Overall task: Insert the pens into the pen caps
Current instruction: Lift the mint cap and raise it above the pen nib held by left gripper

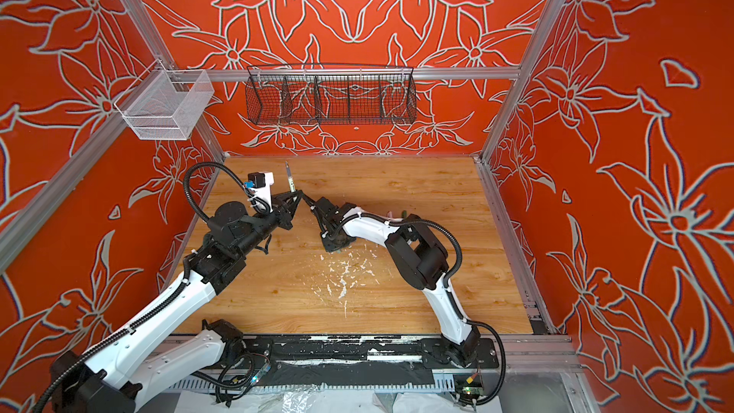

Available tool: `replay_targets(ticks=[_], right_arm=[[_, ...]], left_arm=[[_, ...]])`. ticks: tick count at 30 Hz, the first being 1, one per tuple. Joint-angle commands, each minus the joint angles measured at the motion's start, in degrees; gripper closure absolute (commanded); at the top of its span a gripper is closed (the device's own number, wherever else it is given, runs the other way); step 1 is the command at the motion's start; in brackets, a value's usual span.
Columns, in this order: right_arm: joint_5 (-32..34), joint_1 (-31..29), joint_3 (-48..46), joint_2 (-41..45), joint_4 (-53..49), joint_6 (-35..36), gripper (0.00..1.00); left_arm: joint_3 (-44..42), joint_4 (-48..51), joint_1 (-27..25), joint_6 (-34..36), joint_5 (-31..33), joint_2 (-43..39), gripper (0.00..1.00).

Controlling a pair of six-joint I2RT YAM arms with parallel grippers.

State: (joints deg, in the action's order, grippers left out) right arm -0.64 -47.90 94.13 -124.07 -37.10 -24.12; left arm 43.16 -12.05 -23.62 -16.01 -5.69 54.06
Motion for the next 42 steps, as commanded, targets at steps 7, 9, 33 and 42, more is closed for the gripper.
replay_targets(ticks=[7,9,33,42], right_arm=[[0.6,0.3,-7.0,8.6,7.5,-1.3,0.86],[0.9,0.4,-10.0,11.6,10.1,-1.7,0.87],[14.8,0.5,-41.6,66.7,56.4,8.1,0.91],[0.6,0.6,-40.0,64.7,67.6,3.2,0.91]], left_arm=[[1.6,-0.3,0.1,1.3,0.0,-0.4,1.0],[1.5,-0.5,0.1,1.6,-0.1,-0.5,1.0],[1.3,0.9,-10.6,17.5,-13.0,2.0,1.0],[1.6,0.9,-12.2,16.6,-14.6,4.6,1.0]])
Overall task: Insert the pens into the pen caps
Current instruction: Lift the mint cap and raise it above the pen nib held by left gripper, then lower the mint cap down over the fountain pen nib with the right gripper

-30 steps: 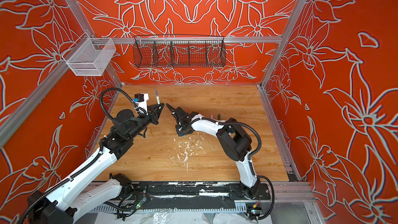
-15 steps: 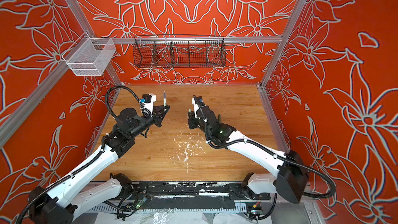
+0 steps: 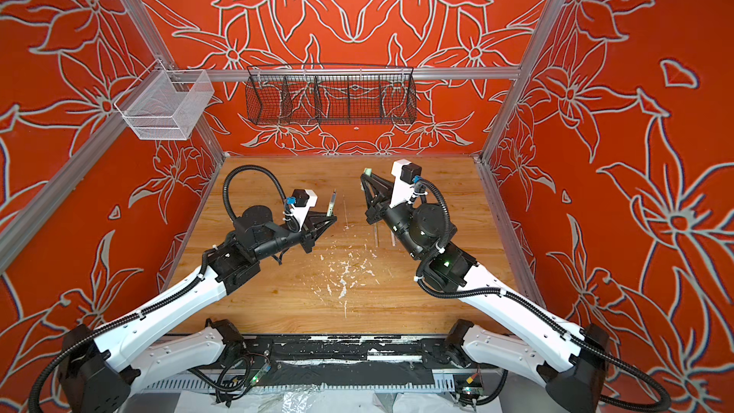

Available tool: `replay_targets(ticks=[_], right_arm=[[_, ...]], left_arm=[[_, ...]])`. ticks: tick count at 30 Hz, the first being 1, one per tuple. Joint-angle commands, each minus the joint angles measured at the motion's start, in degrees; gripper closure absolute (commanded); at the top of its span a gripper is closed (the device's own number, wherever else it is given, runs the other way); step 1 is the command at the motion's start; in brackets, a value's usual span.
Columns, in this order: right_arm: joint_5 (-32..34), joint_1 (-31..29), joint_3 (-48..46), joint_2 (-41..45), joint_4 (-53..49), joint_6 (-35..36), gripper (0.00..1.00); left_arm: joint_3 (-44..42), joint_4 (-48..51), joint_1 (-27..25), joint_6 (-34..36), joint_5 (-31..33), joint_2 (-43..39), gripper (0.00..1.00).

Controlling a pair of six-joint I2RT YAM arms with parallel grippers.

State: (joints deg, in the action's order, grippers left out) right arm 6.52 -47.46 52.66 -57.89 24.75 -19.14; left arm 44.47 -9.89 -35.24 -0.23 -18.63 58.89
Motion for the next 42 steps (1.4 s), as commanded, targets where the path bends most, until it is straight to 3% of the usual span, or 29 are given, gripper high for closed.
replay_targets(ticks=[1,8,42], right_arm=[[-7.4,0.2,1.3,-2.1,7.1,-2.6,0.91],[-9.2,0.1,1.5,-5.3,12.1,-4.7,0.92],[-9.4,0.1,-2.8,-8.6,13.2,-7.8,0.94]], left_arm=[[0.4,-1.2,-0.8,0.8,-1.7,-0.2,1.0],[0.5,-0.8,-1.3,1.0,-1.7,-0.5,1.0],[0.5,-0.7,-1.6,0.8,-0.7,-1.3,1.0]])
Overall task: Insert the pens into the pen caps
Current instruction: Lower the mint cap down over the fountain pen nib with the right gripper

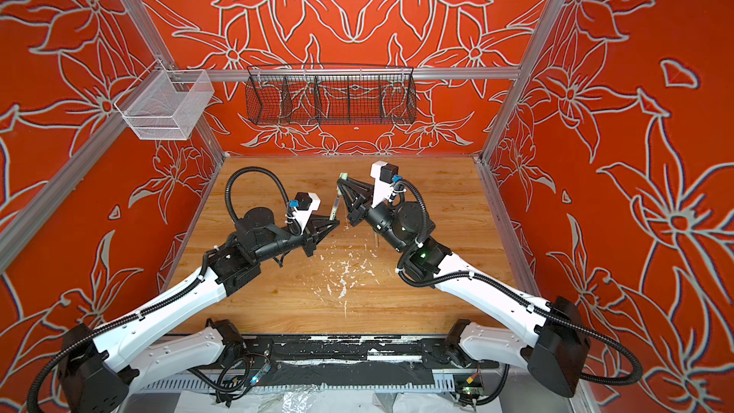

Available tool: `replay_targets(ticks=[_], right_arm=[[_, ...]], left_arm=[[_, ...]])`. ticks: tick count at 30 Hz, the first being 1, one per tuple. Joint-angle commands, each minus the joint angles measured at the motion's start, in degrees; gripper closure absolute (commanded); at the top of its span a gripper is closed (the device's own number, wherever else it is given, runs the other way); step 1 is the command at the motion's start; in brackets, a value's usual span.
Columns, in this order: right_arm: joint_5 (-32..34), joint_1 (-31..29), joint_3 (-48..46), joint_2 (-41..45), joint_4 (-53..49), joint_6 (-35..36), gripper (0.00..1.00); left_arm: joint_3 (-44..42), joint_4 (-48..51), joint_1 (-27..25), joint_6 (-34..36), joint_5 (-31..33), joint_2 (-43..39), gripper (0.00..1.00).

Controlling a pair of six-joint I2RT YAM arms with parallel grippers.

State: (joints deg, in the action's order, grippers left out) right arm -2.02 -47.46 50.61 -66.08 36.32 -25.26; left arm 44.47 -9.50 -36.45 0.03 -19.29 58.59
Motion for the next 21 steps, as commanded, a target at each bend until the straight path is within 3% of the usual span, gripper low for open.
replay_targets(ticks=[1,21], right_arm=[[-1.1,0.1,-0.8,-0.6,1.7,-2.0,0.94],[-5.9,-0.4,-4.9,-1.0,4.7,-5.1,0.92]], left_arm=[[0.4,-1.1,-0.5,0.4,0.0,-1.0,1.0],[3.1,-1.7,-0.3,-7.2,-0.8,-0.1,1.0]])
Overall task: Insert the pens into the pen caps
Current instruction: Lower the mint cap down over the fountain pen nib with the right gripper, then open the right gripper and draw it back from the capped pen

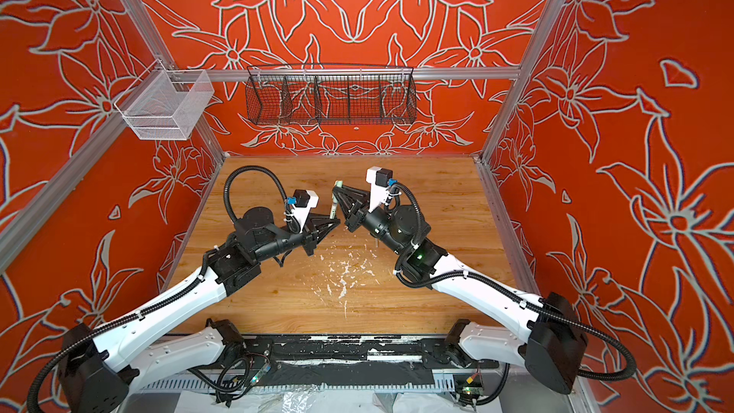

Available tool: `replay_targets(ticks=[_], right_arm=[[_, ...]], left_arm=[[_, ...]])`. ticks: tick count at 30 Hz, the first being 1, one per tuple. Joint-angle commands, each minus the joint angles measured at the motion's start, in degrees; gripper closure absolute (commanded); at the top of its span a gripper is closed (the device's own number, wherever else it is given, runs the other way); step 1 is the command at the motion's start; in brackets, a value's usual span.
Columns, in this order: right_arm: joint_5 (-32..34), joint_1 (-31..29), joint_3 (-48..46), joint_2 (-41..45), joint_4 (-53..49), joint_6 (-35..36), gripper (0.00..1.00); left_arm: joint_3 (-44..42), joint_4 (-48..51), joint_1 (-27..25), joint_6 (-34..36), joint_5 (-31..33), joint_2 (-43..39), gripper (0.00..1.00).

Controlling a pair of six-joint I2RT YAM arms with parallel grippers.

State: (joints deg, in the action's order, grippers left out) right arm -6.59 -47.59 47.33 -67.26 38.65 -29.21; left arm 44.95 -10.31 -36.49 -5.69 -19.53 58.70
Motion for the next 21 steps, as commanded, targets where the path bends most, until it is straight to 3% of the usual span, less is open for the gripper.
replay_targets(ticks=[1,7,13,21], right_arm=[[-1.3,-0.4,-2.0,0.4,2.7,-1.1,0.92],[-4.4,-0.5,-2.1,2.3,-0.3,-0.1,0.88],[-4.3,-0.4,-1.7,6.3,-7.0,2.8,0.77],[-2.1,-0.5,1.8,10.3,-16.6,7.9,0.6]], left_arm=[[3.0,-0.4,-0.2,-2.0,-0.3,-0.5,1.0],[5.9,1.8,-0.2,-4.0,1.1,-0.4,1.0],[9.5,7.1,-0.2,0.5,2.5,1.3,1.0],[8.4,1.5,-0.2,4.3,3.9,3.1,1.0]])
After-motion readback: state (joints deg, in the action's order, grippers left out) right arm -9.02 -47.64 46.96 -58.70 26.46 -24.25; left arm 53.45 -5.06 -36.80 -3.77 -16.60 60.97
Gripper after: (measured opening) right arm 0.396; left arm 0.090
